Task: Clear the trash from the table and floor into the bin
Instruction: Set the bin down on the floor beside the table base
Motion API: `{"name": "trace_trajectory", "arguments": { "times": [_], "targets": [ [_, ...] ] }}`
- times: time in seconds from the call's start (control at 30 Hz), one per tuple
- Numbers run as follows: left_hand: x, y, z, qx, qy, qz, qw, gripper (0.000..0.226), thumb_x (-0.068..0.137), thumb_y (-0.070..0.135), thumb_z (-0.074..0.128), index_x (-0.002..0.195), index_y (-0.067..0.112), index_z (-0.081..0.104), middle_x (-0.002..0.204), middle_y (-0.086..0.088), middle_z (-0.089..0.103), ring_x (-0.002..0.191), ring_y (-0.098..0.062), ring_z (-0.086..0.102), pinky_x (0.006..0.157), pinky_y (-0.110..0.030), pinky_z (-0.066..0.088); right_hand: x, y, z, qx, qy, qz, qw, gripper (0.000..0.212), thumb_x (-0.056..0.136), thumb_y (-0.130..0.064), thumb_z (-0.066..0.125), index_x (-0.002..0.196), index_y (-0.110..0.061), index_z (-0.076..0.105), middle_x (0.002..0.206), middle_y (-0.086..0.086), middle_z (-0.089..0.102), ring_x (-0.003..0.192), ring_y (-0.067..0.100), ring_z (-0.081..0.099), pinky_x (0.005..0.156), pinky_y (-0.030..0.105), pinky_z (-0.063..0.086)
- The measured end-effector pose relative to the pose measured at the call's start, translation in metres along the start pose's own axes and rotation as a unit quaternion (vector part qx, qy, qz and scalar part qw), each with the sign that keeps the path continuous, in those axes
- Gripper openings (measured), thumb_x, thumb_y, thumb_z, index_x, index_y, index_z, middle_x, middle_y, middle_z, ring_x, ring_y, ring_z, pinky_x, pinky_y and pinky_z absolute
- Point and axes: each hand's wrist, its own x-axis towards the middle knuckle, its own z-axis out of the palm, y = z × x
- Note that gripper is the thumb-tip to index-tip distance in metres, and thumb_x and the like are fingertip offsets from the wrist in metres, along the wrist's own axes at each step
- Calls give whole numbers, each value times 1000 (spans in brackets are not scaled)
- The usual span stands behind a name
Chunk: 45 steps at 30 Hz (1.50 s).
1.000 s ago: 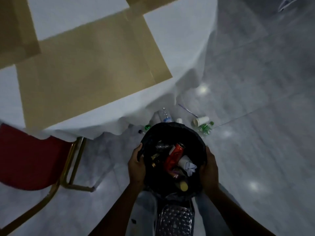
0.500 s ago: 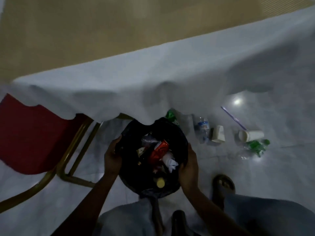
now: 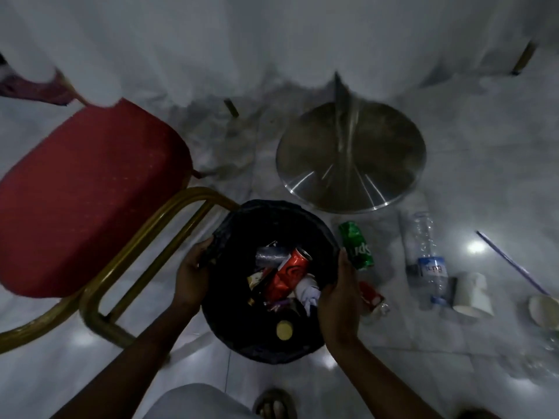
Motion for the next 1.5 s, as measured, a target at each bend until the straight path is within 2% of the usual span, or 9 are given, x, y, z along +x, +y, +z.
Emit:
{"name": "trace_trajectory", "arguments": {
  "times": [0.13,0.4,0.5,0.63,0.77,0.9,1.07,1.23,1.5],
  "targets": [
    [-2,-17,4,4,3,14,1000,42,88,-2,60,128,8,55,127,-4,58,114,-18,56,100,-37,44,6,6,9,-12,5,-34,999,63,85,11,49,143,-8,34,143,15,42,130,29,42,106,36,31],
    [-20,-31,9,-65,37,-4,997,33,91,-8,53,121,6,57,118,-5,60,106,-17,56,89,-10,44,2,13,4,-38,-31,-55,997,50,94,3,38,143,-9,36,139,17,46,126,30,45,105,33,31],
    [-25,-41,13,-69,29,-11,997,32,91,-4,56,120,9,58,116,-2,60,106,-16,56,94,-19,42,-1,7,-4,-70,-55,-64,994,45,99,-7,38,144,-9,35,141,16,44,129,30,42,106,35,28],
    [-34,-45,13,-66,35,-7,997,28,96,-1,49,106,22,61,102,8,62,88,5,56,81,-3,40,5,10,-6,-113,-127,-75,983,52,96,-7,44,145,-13,31,146,15,37,133,30,35,109,39,27],
    [-42,-45,5,-9,-20,61,998,29,98,3,46,110,27,58,108,5,61,95,8,55,92,-21,41,8,24,-6,-159,-84,-142,973,57,90,-66,37,131,-28,51,132,3,56,121,18,51,108,46,34],
    [-55,-39,-1,124,-90,142,978,45,99,33,39,141,15,39,140,-3,45,126,-4,44,109,-28,34,2,12,-27,-151,-140,-98,974,56,97,-13,45,148,-14,24,147,13,37,131,28,39,108,37,30],
    [-70,-12,-13,287,-150,162,932,65,98,33,44,150,9,14,155,-14,15,143,-26,16,113,-25,11,-2,19,-49,-212,-181,-187,942,64,93,-25,53,148,-16,23,152,8,31,133,24,38,107,35,33],
    [-46,31,-27,329,-170,229,900,96,83,76,7,147,7,28,150,-15,34,138,-27,32,115,-37,22,8,14,-77,-269,-195,-239,912,73,83,-53,41,147,-24,24,152,5,31,138,20,30,109,36,31],
    [-57,176,16,410,-197,334,825,74,93,55,42,150,14,20,155,-9,25,141,-22,26,112,-27,19,58,-23,-202,-375,-212,-410,804,72,78,-37,62,142,-12,39,143,16,44,122,31,52,94,37,47]
  ]
}}
